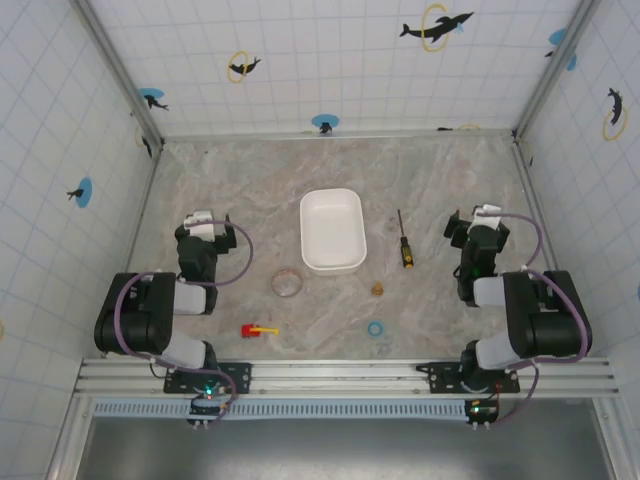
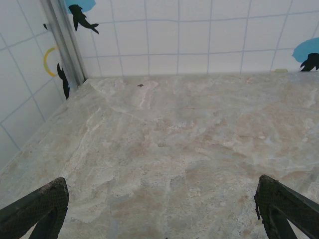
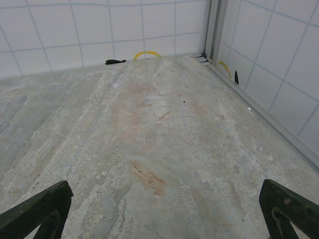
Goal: Put the screwdriver in the bin
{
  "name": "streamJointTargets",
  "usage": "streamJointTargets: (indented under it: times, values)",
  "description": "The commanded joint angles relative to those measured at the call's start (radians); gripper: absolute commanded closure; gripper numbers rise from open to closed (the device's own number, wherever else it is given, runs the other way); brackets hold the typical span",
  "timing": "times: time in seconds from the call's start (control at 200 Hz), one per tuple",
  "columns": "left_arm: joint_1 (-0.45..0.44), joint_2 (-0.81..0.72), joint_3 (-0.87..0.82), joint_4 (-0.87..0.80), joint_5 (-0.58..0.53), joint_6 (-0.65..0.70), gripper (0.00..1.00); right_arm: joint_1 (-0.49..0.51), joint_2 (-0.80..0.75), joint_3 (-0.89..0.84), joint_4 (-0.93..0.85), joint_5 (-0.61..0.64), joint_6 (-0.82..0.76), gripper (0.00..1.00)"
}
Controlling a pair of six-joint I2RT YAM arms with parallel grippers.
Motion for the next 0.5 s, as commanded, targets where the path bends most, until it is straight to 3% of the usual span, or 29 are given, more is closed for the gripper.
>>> streamJointTargets:
  times: [0.0, 0.496]
  values:
    - [0.009, 0.011, 0.017, 0.021, 0.011, -0.016, 0.02, -0.001, 0.004, 0.027, 0.016, 0.006, 0.002, 0.01]
    - [0.009, 0.012, 0.019, 0.022, 0.011, -0.017, 0.03, -0.001, -0.007, 0.027, 0.005, 0.008, 0.002, 0.01]
